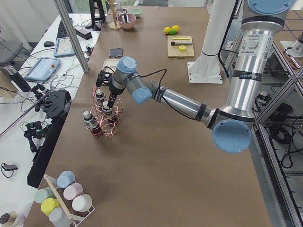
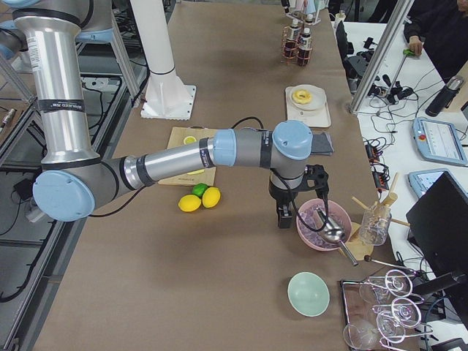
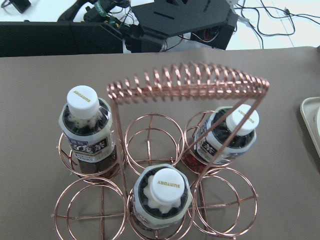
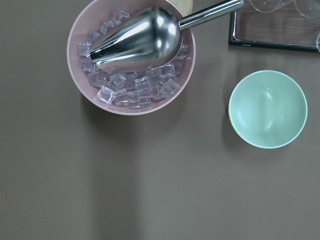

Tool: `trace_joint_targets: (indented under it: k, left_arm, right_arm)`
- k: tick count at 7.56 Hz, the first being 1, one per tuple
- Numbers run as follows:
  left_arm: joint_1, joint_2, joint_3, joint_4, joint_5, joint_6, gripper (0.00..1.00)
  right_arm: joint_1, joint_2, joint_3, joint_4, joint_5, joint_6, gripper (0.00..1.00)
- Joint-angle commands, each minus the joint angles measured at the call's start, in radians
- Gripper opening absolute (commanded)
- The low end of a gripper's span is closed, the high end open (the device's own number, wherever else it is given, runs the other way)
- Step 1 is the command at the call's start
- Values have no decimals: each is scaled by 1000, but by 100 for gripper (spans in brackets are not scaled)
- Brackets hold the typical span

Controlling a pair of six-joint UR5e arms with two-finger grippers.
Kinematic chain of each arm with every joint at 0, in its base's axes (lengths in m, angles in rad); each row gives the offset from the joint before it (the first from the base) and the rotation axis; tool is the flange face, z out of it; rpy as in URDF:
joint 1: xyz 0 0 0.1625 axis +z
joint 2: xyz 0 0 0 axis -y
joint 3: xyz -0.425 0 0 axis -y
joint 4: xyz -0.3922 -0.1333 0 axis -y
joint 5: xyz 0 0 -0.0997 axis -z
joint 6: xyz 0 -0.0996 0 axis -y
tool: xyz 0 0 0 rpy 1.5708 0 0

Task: Place tea on tray
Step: 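Move the left gripper over the copper rack toward a tea bottle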

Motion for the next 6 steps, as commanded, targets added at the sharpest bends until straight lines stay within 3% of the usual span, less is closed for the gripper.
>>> trace_joint_targets:
  k: [1,3,6]
  left_arm:
    - [31,-70,-2,104,34,-3,99]
    - [83,-103,6,176,130,26,98]
    - [89,-110,49,171,120,71,98]
  right_arm:
    - [2,-4,-5,0,-2,0,100]
    - [2,-5,-6,0,-2,0,100]
    - [2,-5,-11,0,-2,0,100]
